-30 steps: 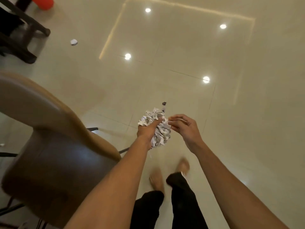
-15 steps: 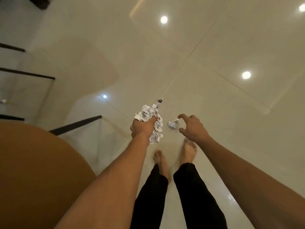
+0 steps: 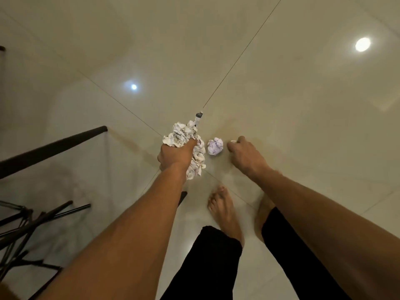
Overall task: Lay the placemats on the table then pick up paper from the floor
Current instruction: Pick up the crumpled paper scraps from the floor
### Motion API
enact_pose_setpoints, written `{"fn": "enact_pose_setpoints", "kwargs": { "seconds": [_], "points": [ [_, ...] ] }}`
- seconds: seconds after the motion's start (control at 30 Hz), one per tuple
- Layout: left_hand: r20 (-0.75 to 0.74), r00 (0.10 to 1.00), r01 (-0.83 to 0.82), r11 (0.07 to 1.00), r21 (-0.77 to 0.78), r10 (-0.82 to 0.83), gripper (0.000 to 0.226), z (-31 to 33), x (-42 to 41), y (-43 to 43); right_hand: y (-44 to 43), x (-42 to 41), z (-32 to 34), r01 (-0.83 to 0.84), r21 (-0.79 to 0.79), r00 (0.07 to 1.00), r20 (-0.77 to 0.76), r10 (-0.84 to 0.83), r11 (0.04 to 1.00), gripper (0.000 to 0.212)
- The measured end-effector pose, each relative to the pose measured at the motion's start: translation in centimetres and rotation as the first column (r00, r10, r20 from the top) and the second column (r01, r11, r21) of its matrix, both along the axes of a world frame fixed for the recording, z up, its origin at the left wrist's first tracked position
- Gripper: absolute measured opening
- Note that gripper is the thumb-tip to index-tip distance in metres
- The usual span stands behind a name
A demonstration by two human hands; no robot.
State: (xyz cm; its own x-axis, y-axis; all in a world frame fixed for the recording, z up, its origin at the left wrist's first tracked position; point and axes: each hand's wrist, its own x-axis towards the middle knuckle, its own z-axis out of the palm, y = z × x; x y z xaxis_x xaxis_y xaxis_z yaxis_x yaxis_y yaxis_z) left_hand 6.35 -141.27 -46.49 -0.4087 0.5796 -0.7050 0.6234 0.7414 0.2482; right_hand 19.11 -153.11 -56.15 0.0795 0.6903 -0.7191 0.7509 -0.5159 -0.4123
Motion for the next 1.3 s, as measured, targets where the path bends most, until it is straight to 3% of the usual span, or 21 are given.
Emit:
{"fn": "enact_pose_setpoints", "kwargs": {
  "seconds": [0.07, 0.17, 0.27, 0.33, 0.4, 0.47, 0.53, 0.6, 0.8, 0.9, 0.93, 1.03, 1.17, 1.3],
  "points": [
    [-0.004, 1.0, 0.006, 1.0, 0.004, -0.006, 0.048, -0.2, -0.6, 0.3, 1.4, -1.9, -0.6, -0.108, 0.115, 0.993, -0.028, 0.112, 0.987, 0.042],
    [-0.003, 0.999, 0.049, 0.999, 0.015, -0.049, 0.043, 0.2, -1.3, 0.7, 3.4, -3.4, -1.9, -0.334, 0.113, 0.938, 0.138, 0.318, 0.936, 0.081],
    [0.014, 0.997, 0.074, 0.997, 0.026, -0.075, 0.04, 1.1, -1.1, 1.1, 4.7, -2.9, -2.0, -0.401, 0.127, 0.898, 0.249, 0.362, 0.907, 0.053],
    [0.032, 0.998, 0.063, 0.998, -0.003, -0.063, 0.04, 2.9, -0.6, 1.1, 5.5, -1.5, 0.0, -0.191, 0.092, 0.981, 0.031, 0.189, 0.977, 0.038],
    [0.06, 0.998, 0.005, 0.997, -0.08, 0.0, 0.056, 6.1, 1.0, 1.0, 6.1, 0.7, 4.4, 0.192, 0.021, 0.968, -0.171, -0.186, 0.981, 0.034],
    [0.185, 0.959, -0.165, 0.953, -0.253, 0.215, 0.086, 10.1, 3.1, 1.1, 6.6, 3.6, 10.6, 0.53, -0.021, 0.807, -0.296, -0.511, 0.848, 0.035],
    [0.395, 0.822, -0.216, 0.866, -0.451, 0.411, 0.063, 16.0, 6.7, 2.0, 7.3, 7.1, 17.9, 0.722, -0.156, 0.541, -0.479, -0.691, 0.674, 0.033],
    [0.528, 0.689, -0.159, 0.815, -0.558, 0.496, 0.045, 22.2, 9.8, 3.2, 8.5, 10.7, 25.1, 0.76, -0.311, 0.323, -0.581, -0.747, 0.571, 0.029],
    [0.794, 0.407, -0.057, 0.88, -0.472, 0.452, 0.048, 37.5, 16.4, 11.1, 17.5, 18.7, 43.3, 0.788, -0.398, 0.075, -0.694, -0.716, 0.469, 0.017],
    [0.89, 0.279, -0.029, 0.93, -0.367, 0.36, 0.061, 41.5, 18.5, 16.7, 24.0, 20.5, 48.2, 0.774, -0.382, 0.084, -0.729, -0.68, 0.505, 0.009],
    [0.91, 0.238, -0.021, 0.938, -0.345, 0.34, 0.068, 42.2, 19.1, 18.5, 26.3, 21.1, 49.1, 0.757, -0.376, 0.1, -0.742, -0.662, 0.535, 0.015],
    [0.929, 0.126, -0.043, 0.938, -0.345, 0.348, 0.076, 43.1, 20.2, 23.3, 32.1, 22.6, 51.3, 0.655, -0.299, 0.271, -0.765, -0.585, 0.694, 0.022],
    [0.952, 0.106, -0.077, 0.956, -0.281, 0.289, 0.078, 43.2, 22.2, 31.2, 40.0, 24.0, 52.0, 0.613, -0.242, 0.37, -0.754, -0.543, 0.753, 0.028],
    [0.93, 0.19, -0.133, 0.947, -0.294, 0.315, 0.078, 44.9, 23.2, 38.6, 47.1, 24.6, 53.1, 0.635, -0.108, 0.467, -0.735, -0.491, 0.765, 0.028]
  ]
}}
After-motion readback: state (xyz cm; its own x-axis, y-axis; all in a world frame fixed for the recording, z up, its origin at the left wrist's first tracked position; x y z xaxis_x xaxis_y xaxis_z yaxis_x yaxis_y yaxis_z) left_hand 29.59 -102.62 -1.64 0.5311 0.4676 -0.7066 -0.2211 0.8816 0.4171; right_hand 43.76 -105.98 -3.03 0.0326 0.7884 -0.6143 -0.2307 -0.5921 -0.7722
